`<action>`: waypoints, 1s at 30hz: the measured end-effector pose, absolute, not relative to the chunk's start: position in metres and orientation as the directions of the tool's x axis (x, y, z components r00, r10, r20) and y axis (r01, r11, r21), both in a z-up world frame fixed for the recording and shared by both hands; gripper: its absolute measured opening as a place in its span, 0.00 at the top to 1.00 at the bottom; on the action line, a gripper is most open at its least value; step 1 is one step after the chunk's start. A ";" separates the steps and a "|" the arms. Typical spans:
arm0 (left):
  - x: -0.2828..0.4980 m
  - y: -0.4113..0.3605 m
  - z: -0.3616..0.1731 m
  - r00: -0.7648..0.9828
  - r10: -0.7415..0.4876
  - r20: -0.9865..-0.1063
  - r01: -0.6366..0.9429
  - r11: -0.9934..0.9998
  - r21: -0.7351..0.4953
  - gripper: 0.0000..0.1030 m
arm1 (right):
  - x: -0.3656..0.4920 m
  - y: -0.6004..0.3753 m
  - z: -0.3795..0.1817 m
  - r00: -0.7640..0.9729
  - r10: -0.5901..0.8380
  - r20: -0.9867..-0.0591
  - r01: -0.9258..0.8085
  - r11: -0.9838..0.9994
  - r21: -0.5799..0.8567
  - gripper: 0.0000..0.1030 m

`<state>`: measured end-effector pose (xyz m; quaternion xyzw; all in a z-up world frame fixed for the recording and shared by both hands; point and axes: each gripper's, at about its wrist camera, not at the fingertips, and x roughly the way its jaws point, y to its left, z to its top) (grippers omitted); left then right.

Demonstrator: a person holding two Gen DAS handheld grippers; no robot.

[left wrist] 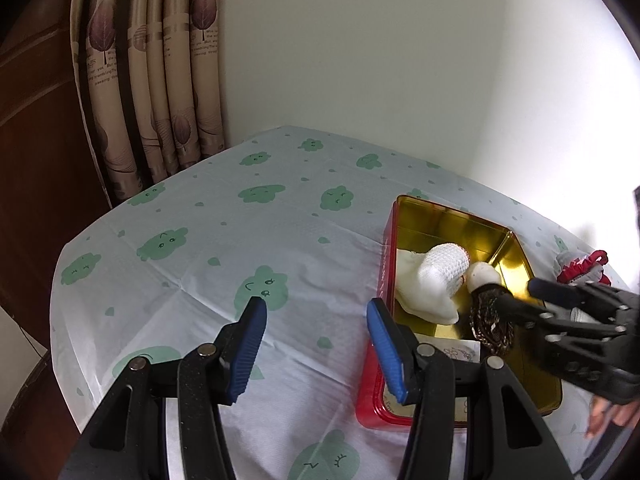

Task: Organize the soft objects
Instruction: 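Move the right gripper to the white fleece mitt and grasp it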

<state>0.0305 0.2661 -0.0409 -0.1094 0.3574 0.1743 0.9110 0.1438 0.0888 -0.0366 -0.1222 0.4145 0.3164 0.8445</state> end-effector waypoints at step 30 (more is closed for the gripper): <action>0.033 0.256 -0.040 0.684 0.272 -0.677 -0.379 0.925 -0.011 0.48 | 0.121 -0.225 -0.070 0.584 0.056 -0.810 -0.060 0.998 0.026 0.46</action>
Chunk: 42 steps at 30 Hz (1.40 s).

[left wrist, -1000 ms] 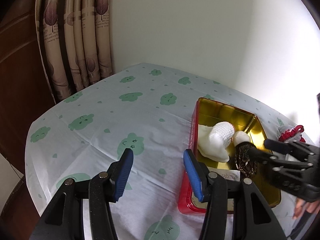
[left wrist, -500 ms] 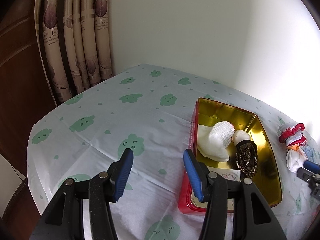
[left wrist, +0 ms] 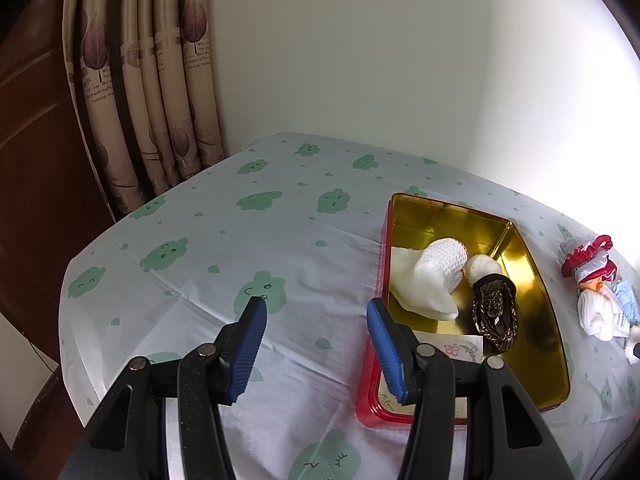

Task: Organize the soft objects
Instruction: 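Move the right gripper to the white fleece mitt and grasp it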

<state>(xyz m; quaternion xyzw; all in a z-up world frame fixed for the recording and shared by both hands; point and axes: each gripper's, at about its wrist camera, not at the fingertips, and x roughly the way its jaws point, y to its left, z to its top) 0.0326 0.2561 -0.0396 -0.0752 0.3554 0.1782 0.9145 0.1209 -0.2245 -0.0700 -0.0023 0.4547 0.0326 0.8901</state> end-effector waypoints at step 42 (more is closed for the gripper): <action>0.064 0.092 -0.022 0.726 -0.043 -0.686 0.069 0.998 0.010 0.44 | 0.123 -0.292 -0.091 0.669 -0.034 -0.742 0.051 0.999 0.000 0.76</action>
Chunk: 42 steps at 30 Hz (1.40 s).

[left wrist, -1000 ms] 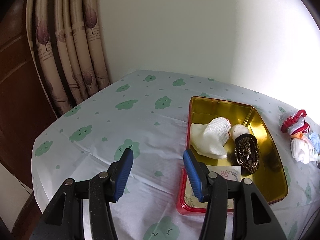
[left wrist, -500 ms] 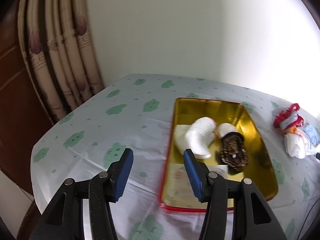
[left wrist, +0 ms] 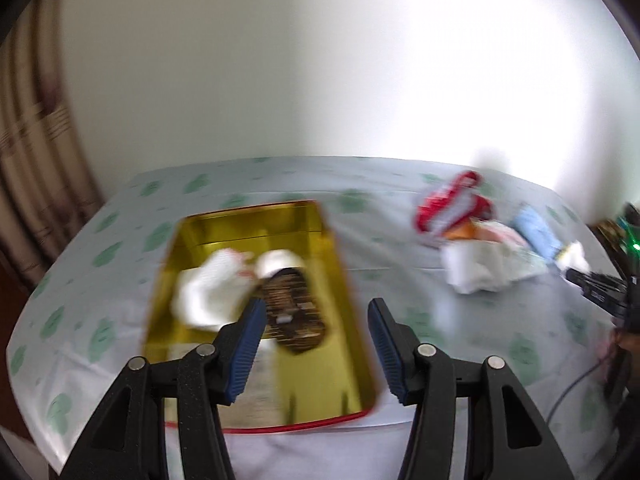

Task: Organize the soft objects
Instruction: 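Move the right gripper to the white fleece mitt and grasp it, then grasp the white hotel-print towel with the left gripper while the right holds the mitt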

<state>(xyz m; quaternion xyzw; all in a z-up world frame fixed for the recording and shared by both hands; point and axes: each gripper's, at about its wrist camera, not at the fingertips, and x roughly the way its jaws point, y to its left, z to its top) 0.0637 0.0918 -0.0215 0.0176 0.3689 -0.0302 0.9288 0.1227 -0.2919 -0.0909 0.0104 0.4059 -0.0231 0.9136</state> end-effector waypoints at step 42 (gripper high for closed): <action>0.196 -0.060 -0.096 0.524 -0.195 -0.829 0.168 0.978 -0.124 0.32 | 0.130 -0.312 -0.102 0.622 0.081 -0.778 0.052 0.988 0.145 0.75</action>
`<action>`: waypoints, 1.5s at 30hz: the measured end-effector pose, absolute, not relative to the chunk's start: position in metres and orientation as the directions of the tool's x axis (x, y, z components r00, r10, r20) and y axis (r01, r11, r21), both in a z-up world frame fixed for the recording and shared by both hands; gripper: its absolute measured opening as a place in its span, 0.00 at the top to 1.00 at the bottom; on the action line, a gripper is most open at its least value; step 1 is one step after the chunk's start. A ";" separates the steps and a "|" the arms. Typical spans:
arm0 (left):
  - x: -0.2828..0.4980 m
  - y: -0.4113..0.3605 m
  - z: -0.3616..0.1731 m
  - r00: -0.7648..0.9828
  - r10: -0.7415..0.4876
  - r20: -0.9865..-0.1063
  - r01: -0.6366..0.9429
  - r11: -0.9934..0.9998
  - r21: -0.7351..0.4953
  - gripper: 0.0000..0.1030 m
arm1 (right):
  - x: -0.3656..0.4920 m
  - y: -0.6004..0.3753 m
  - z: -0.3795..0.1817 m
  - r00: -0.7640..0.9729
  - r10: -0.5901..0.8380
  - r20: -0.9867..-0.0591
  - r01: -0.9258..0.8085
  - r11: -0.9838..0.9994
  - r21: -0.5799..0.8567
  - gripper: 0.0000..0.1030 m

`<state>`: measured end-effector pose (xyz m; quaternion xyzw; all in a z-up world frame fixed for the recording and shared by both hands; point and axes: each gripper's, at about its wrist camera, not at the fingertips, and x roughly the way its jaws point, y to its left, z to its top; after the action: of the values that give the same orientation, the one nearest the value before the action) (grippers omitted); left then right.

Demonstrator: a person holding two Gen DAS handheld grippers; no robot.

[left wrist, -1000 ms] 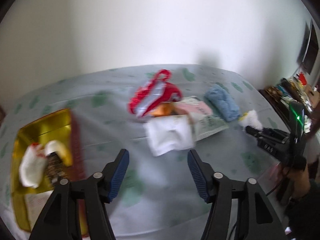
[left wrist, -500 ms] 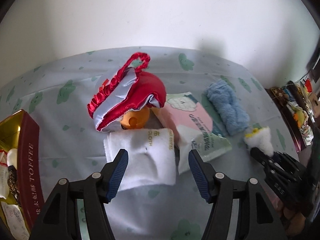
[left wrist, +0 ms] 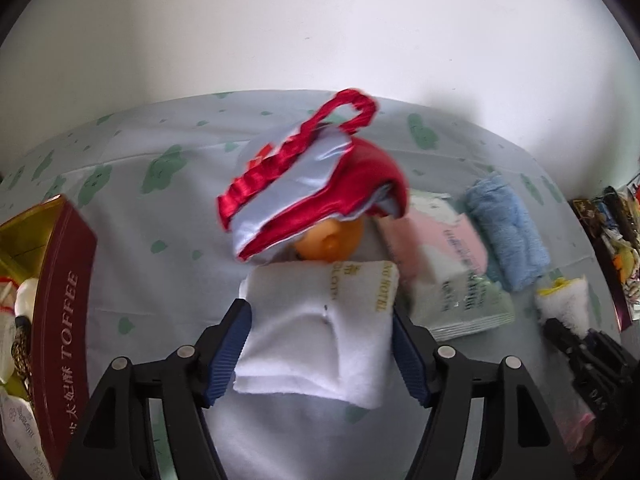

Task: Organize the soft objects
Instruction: 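Grasp the white hotel-print towel with the left gripper while the right holds the mitt, then release the towel into the gold tin with the left gripper while the right holds the mitt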

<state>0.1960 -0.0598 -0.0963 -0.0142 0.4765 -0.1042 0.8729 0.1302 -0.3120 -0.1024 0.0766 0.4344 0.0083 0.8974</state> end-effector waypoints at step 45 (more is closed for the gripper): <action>0.132 0.002 -0.024 0.618 -0.120 -0.777 0.115 0.991 -0.062 0.82 | 0.131 -0.309 -0.105 0.616 0.066 -0.785 0.054 0.991 0.126 0.74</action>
<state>0.1323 0.0018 -0.0236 -0.0029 0.4324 -0.0655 0.8993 0.1308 -0.3094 -0.1050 0.0687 0.4380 0.0032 0.8963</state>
